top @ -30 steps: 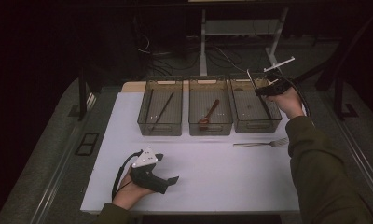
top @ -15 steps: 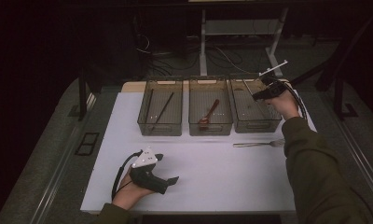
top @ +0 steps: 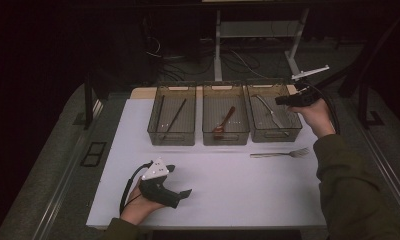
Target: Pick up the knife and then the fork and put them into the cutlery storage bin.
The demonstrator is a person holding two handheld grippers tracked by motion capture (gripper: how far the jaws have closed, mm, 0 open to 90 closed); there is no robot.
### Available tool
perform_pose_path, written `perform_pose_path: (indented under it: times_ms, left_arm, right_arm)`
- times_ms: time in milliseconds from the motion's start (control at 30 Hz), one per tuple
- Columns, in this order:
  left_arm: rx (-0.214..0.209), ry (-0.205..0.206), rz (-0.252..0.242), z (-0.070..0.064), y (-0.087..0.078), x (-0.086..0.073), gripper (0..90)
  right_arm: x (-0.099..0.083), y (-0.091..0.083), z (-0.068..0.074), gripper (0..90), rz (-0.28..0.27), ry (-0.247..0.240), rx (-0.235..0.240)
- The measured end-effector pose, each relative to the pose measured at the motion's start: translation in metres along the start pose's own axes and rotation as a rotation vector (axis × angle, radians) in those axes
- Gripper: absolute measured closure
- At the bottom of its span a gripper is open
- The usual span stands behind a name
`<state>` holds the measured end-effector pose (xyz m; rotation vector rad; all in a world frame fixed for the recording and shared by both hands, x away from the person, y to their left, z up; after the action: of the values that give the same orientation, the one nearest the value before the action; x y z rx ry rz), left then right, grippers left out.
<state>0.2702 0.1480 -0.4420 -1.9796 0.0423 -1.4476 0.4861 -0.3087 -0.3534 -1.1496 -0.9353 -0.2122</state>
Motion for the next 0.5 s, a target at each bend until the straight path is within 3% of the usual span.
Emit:
perform_pose_path:
  times_ms: [267,500]
  left_arm:
    - [0.002,0.001,0.000,-0.001,0.000,0.000,0.0]
    - [0.002,-0.001,0.000,-0.001,0.001,0.000,0.0]
  right_arm:
    - [-0.018,-0.029,0.017,89.0,0.010,-0.066,0.008]
    - [-0.043,-0.038,0.023,89.0,0.038,-0.096,0.009]
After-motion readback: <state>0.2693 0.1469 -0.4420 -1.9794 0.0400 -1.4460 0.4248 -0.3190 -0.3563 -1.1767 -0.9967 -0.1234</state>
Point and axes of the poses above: each handheld gripper's, and its own axes: y roughly forward along the jaws, x roughly out of its top, z roughly to its left, the point moved 1 cm from there along y, roughly forward along the jaws, and after that the axes turned 5 degrees about -x, right-handed, at the moved point
